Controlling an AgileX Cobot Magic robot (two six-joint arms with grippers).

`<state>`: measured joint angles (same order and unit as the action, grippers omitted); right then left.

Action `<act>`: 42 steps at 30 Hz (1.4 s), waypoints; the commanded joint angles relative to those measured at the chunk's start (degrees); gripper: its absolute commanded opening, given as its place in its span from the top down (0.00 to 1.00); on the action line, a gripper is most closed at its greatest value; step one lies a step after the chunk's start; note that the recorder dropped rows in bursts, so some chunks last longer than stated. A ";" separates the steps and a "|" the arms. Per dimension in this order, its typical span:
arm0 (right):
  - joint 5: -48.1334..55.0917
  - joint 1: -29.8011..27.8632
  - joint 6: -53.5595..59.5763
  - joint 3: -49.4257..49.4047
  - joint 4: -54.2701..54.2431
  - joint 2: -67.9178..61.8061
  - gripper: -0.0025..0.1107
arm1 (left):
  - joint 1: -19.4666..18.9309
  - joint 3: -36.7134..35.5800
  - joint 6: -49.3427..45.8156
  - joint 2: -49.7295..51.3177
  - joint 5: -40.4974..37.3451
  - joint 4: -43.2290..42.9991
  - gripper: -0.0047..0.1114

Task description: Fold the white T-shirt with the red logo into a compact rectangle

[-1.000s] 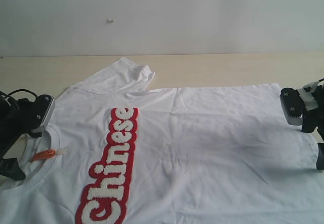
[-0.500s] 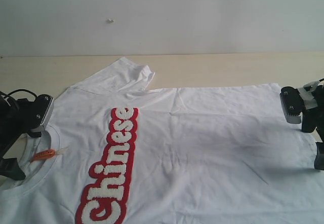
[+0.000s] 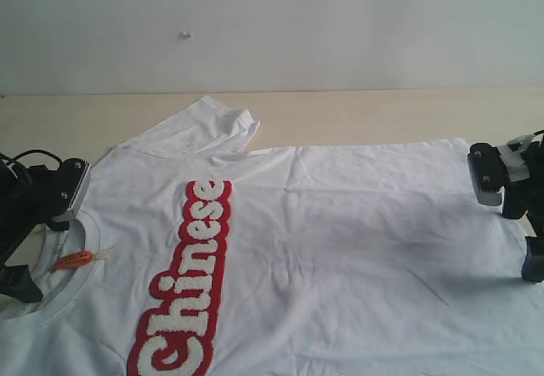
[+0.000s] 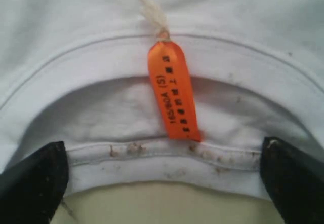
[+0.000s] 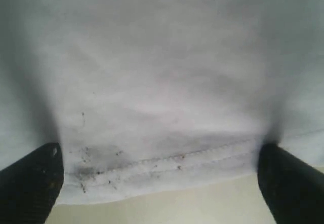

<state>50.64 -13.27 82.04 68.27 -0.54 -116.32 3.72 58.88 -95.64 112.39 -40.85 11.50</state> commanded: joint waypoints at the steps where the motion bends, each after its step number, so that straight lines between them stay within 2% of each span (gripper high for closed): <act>1: -1.59 -0.04 2.30 -0.03 4.46 -1.14 0.05 | 0.25 -2.23 0.08 4.40 3.39 -0.78 0.06; 6: -2.58 -0.04 1.68 -0.03 4.69 -1.14 0.05 | 0.25 -2.23 0.08 4.40 3.67 -0.78 0.06; 15: -2.58 -0.04 3.86 -0.03 -3.86 -1.14 0.05 | 0.25 -2.23 0.08 4.40 3.67 -0.78 0.06; 42: -4.52 -0.04 3.28 -0.03 -3.33 -1.14 0.05 | 0.25 -2.23 0.08 4.40 3.88 -0.78 0.06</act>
<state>47.61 -13.36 85.30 68.27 -3.26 -116.57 3.72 58.88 -95.53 112.39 -40.85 11.50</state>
